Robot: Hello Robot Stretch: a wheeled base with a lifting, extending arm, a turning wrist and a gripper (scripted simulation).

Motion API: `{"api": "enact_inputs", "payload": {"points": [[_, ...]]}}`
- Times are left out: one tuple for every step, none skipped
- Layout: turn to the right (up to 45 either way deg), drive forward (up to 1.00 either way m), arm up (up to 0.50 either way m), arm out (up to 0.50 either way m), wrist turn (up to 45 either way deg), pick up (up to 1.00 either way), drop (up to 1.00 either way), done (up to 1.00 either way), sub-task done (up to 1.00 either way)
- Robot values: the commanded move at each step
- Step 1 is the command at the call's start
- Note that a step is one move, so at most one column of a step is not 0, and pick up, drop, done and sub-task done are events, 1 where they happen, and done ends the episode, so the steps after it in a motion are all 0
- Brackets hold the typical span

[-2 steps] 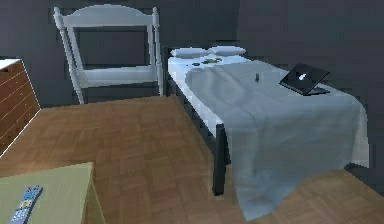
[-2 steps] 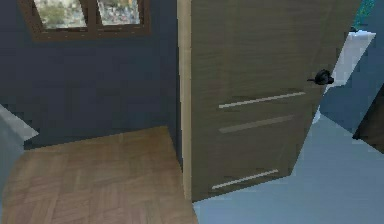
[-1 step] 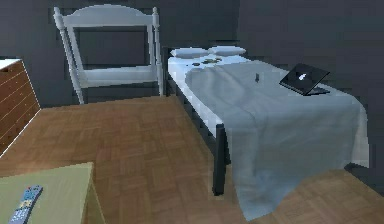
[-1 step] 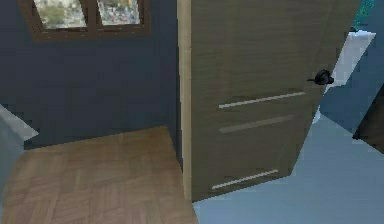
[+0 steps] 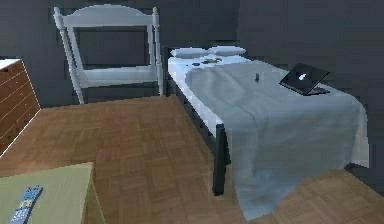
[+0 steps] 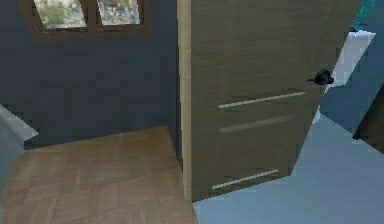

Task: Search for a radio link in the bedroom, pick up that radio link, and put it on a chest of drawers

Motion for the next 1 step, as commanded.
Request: {"api": "enact_inputs", "payload": {"points": [[-45.0, 0.00, 0.00, 0.00, 0.0, 0.00, 0.00, 0.00, 0.00]]}}
